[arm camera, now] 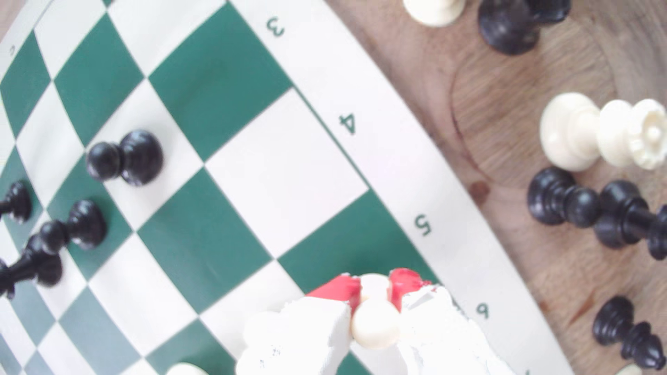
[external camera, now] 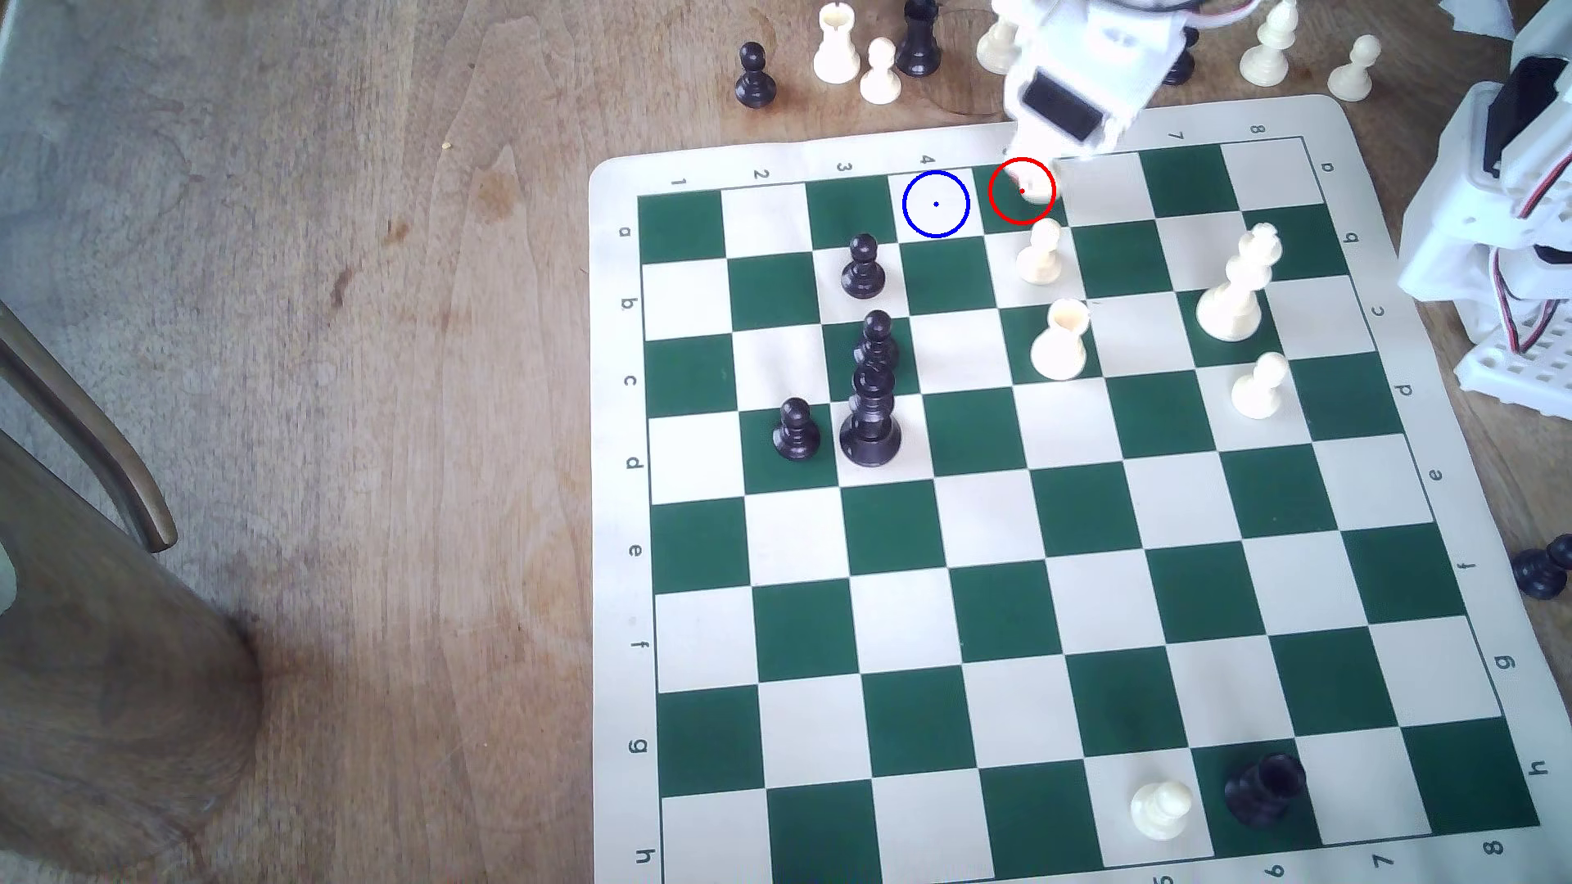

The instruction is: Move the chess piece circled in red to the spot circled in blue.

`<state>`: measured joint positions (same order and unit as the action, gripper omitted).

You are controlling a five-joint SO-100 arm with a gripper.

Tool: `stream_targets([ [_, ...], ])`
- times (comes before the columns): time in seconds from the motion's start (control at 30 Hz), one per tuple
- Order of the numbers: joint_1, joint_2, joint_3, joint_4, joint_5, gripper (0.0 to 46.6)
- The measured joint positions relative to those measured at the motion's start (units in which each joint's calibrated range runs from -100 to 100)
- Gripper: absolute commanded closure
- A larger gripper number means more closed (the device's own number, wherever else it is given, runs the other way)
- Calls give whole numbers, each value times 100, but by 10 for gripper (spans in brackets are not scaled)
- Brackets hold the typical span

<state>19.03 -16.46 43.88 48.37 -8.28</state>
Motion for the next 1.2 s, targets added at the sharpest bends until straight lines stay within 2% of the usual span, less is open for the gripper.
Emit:
stream_targets([
  [0.23,118,-1064,-72,725,34,464],
  [0.47,37,-1299,-1048,1187,-5,464],
  [0.73,-155,-67,-1329,303,-68,464],
  [1.2,-170,1366,-1256,-861,-186,464],
])
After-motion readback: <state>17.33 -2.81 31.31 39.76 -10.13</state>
